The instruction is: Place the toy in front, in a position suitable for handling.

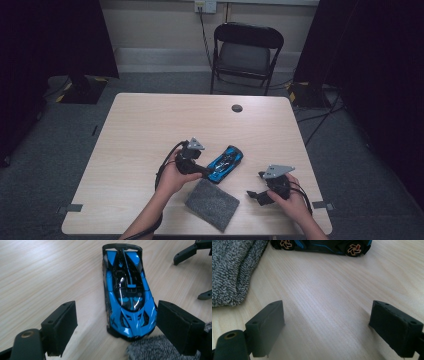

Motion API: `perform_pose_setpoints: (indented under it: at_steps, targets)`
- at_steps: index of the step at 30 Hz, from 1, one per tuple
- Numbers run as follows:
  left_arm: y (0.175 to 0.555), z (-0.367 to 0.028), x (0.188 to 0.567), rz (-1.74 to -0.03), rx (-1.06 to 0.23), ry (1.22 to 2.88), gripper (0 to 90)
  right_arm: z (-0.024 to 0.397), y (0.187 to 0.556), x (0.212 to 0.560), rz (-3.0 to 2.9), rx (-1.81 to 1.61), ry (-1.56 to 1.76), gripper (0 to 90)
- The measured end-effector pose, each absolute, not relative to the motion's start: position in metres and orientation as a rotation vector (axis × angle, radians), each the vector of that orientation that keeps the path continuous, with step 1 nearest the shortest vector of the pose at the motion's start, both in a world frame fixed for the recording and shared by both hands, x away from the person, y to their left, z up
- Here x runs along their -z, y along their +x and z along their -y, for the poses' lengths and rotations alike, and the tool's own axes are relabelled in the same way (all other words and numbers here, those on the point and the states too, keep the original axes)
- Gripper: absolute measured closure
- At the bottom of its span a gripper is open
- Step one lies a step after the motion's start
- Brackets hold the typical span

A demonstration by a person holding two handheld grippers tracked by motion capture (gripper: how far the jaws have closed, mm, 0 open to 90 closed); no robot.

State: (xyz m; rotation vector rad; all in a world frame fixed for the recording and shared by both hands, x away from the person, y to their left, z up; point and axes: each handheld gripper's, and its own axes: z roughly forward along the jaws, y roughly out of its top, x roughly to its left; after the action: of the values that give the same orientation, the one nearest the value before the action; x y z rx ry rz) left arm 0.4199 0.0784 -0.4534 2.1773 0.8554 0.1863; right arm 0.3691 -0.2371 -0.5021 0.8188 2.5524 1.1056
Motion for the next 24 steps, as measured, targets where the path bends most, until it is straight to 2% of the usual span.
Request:
perform_pose_setpoints:
  at_steps: [24]
  targets:
    - [0.443, -0.012, 0.476, -0.881, -0.194, 2.235, 16.2, 0.237, 0.368, 0.502, -2.547, -1.102, 0.83, 11.5]
